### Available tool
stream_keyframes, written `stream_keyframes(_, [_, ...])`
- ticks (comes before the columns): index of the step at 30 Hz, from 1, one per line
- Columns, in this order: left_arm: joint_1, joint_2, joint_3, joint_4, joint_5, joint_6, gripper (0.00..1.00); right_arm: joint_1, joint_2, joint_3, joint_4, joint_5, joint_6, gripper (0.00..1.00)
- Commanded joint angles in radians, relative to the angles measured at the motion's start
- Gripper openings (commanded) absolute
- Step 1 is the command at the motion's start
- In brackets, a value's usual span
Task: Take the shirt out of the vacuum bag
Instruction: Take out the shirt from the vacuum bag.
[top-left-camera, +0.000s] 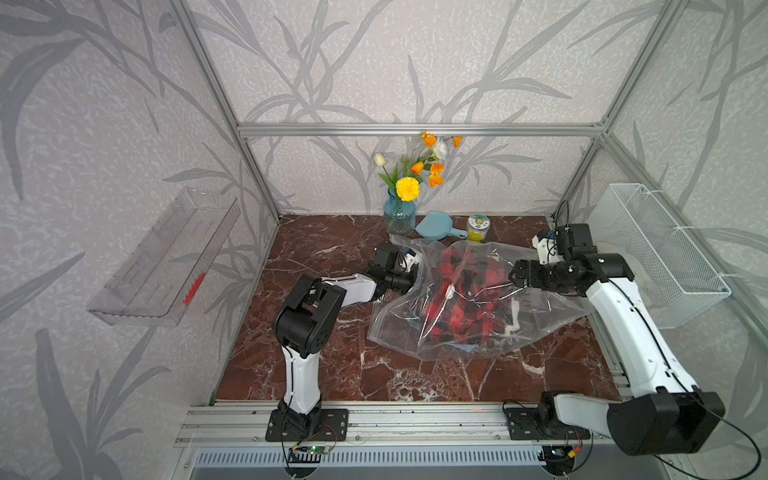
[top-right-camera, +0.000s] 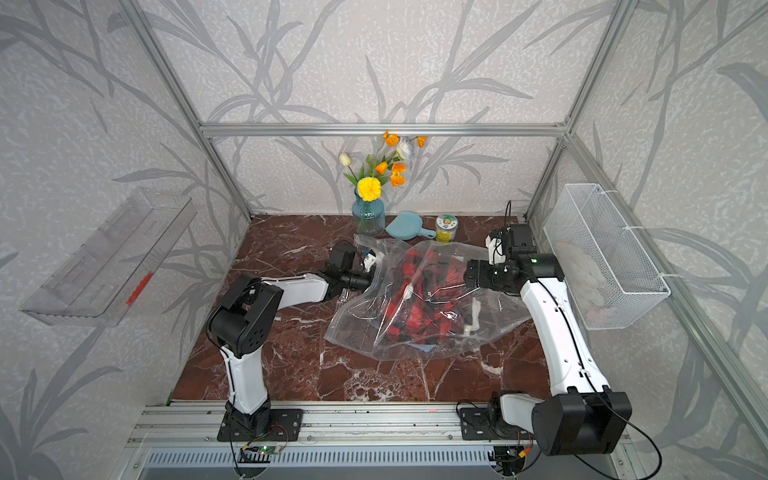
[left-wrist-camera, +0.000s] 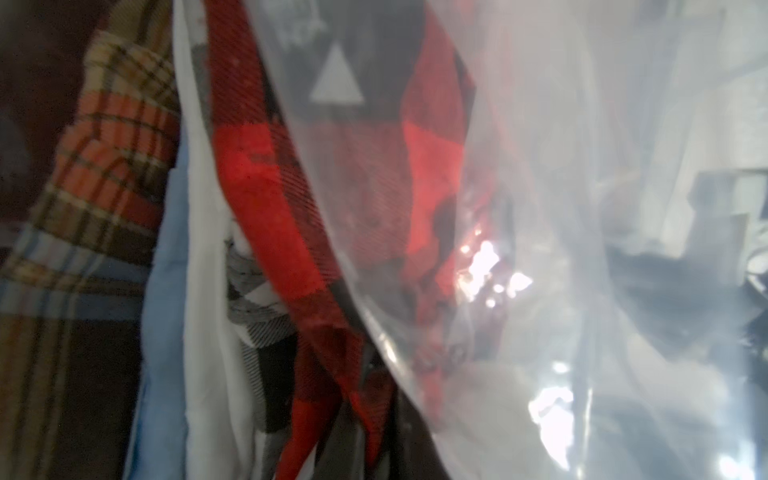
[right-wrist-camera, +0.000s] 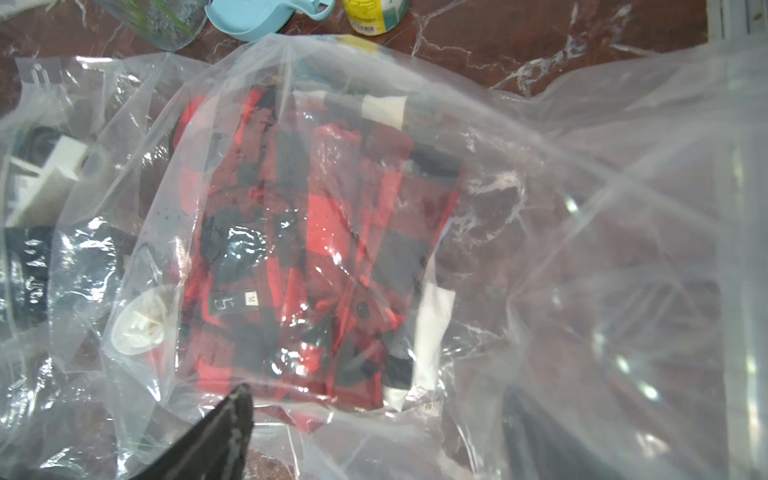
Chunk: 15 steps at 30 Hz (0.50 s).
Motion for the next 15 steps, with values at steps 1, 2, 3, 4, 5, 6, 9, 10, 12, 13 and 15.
stream_keyframes(1, [-0.021,0.002,0.017,0.011,0.042,0.013,0.05,0.000,-0.063,0.074,-0.065,0.076,0.019,0.99])
stream_keyframes(2, [-0.020,-0.009,0.018,0.009,0.033,0.012,0.04,0.001,-0.076,0.088,-0.072,0.075,0.028,0.99])
stream_keyframes(3, [-0.019,-0.020,0.017,0.003,0.027,0.013,0.03,0.000,-0.086,0.100,-0.075,0.069,0.039,0.99])
stream_keyframes(4, [-0.016,-0.036,0.016,-0.005,0.020,0.013,0.01,0.004,-0.096,0.119,-0.082,0.051,0.051,0.99])
stream_keyframes(5, [-0.013,-0.058,0.013,-0.009,0.012,0.013,0.01,0.013,-0.107,0.137,-0.091,0.029,0.060,0.99])
stream_keyframes(6, [-0.010,-0.080,0.010,-0.017,0.003,0.013,0.01,0.027,-0.118,0.153,-0.093,0.026,0.072,0.99])
stream_keyframes(9, [0.005,-0.162,0.005,-0.087,-0.038,0.045,0.00,0.111,-0.130,0.205,-0.085,-0.008,0.103,0.99])
stream_keyframes(10, [0.009,-0.187,0.005,-0.113,-0.051,0.056,0.00,0.157,-0.117,0.231,-0.096,0.009,0.109,0.99])
stream_keyframes(12, [0.021,-0.225,0.001,-0.142,-0.072,0.067,0.00,0.255,-0.088,0.251,-0.072,0.025,0.135,0.99])
stream_keyframes(13, [0.026,-0.241,-0.002,-0.149,-0.080,0.068,0.00,0.299,-0.069,0.236,-0.032,-0.015,0.153,0.99])
stream_keyframes(15, [0.040,-0.269,-0.014,-0.180,-0.105,0.085,0.00,0.355,-0.012,0.194,0.054,-0.064,0.187,0.99])
